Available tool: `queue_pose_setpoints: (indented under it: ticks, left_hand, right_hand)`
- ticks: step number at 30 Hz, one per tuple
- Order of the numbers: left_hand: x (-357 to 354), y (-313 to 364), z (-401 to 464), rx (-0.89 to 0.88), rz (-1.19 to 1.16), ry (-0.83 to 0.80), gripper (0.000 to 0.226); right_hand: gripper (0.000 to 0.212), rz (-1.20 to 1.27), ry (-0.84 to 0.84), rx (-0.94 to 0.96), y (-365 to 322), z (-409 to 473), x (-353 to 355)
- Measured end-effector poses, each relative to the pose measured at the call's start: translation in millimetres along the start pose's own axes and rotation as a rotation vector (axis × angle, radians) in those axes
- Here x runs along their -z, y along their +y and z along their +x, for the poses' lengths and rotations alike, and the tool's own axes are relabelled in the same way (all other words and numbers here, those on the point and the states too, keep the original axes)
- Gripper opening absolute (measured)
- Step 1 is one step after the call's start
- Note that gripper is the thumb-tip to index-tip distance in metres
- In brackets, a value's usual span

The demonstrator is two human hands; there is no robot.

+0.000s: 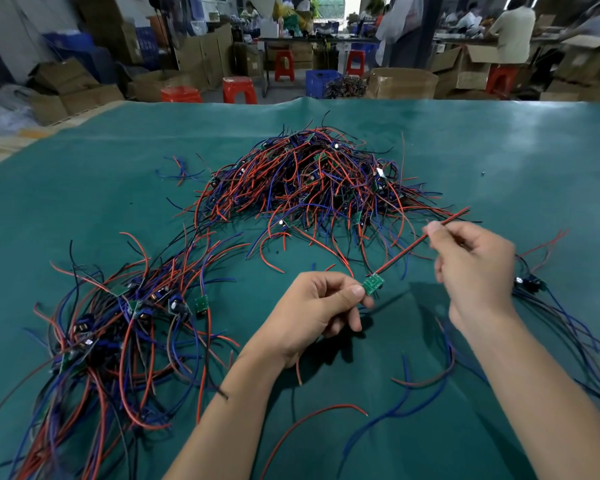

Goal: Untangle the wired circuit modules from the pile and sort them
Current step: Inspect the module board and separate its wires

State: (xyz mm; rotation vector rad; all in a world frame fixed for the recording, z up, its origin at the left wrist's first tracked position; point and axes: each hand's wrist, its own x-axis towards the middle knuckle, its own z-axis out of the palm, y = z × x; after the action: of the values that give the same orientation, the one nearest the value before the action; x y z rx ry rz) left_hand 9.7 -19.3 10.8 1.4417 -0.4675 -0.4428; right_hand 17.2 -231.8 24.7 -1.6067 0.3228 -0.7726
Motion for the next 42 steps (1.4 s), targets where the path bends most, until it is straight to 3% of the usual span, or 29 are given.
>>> queue_pose_setpoints:
  ticks: [5, 7, 10, 14, 16, 21, 28, 32, 35, 38, 42]
  left_hand:
    - [-1.1, 1.0, -0.3, 0.021, -0.062, 0.032, 0.022]
    - [-1.4, 1.0, 0.5, 0.021, -0.128, 0.095, 0.02]
    - [-2.8, 0.7, 1.8, 0.013, -0.184, 0.137, 0.016]
    - [-3.5, -0.2, 1.3, 0.011, -0.192, 0.13, 0.015]
    - [-3.2, 0.1, 0.5, 0.008, -0.183, 0.114, 0.015]
    - [-2.9, 0.4, -0.1, 0.016, -0.146, 0.095, 0.019]
    - [-1.1, 0.5, -0.7, 0.021, -0.095, 0.032, 0.018]
    - [-2.4, 1.1, -1.7, 0.022, -0.066, -0.009, 0.017]
    - [-2.9, 0.7, -1.2, 0.032, -0.059, 0.014, 0.019]
    - [-4.5, 2.6, 0.1, 0.052, -0.104, 0.072, 0.024]
    - [-5.7, 1.5, -2.4, 0.056, -0.148, 0.122, 0.017]
  right_hand:
    - [0.023, 0.076, 0.283, -0.111, 0.4, 13.8, 15.1]
    - [0.026, 0.118, 0.306, -0.163, -2.7, 15.2, 19.2]
    - [0.025, 0.11, 0.049, -0.218, -10.8, 1.8, 8.8]
    - [0.013, -0.055, -0.508, -0.067, -19.3, -34.3, -18.2]
    - [0.018, -0.094, -0.593, -0.018, -17.7, -40.6, -21.1]
    - [0.015, -0.103, -0.508, -0.017, -15.3, -34.4, -16.2]
    - [0.012, -0.035, -0.178, 0.114, -17.6, -19.0, -8.9]
    - [0.022, 0.13, 0.041, 0.135, -37.9, -8.3, 1.7]
    - [0.013, 0.323, 0.149, 0.157, -81.4, -7.8, -2.2]
    - [0.01, 0.361, -0.054, 0.171, -124.6, -26.0, -36.0]
    - [0.028, -0.005, -0.446, 0.275, -144.5, -73.0, -114.5]
